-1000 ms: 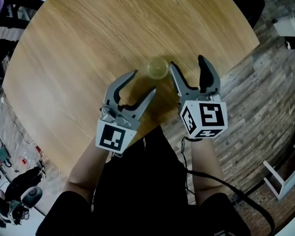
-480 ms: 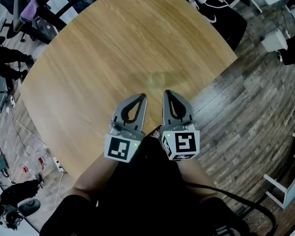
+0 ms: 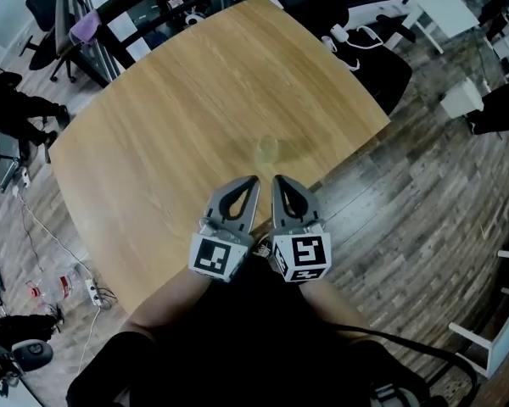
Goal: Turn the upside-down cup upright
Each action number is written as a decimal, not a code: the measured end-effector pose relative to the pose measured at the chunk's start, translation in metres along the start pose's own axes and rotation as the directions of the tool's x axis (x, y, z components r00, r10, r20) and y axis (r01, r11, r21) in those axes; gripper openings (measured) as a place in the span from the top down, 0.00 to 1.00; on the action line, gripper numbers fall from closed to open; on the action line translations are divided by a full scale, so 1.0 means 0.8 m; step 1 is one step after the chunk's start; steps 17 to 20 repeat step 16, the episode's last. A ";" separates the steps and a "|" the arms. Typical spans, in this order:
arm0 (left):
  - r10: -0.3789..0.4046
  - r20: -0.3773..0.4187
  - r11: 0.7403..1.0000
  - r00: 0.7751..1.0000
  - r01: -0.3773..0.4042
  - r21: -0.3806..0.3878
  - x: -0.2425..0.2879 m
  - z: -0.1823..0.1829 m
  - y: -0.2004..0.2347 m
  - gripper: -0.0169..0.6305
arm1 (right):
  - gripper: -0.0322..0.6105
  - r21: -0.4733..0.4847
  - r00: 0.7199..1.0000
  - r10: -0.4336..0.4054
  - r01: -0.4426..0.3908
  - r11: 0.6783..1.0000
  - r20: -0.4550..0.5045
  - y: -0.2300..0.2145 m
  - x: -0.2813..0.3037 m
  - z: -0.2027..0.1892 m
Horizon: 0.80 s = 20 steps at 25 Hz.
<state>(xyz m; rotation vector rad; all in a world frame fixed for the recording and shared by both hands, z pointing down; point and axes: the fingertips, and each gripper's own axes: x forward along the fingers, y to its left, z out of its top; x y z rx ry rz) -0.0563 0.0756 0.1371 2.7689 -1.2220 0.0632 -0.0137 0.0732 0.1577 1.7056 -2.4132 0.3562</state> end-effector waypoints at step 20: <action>-0.031 -0.024 0.997 0.999 0.033 0.071 -0.016 0.022 0.015 0.96 | 0.93 -0.024 0.999 -0.019 0.019 1.000 0.026 0.026 0.006 0.050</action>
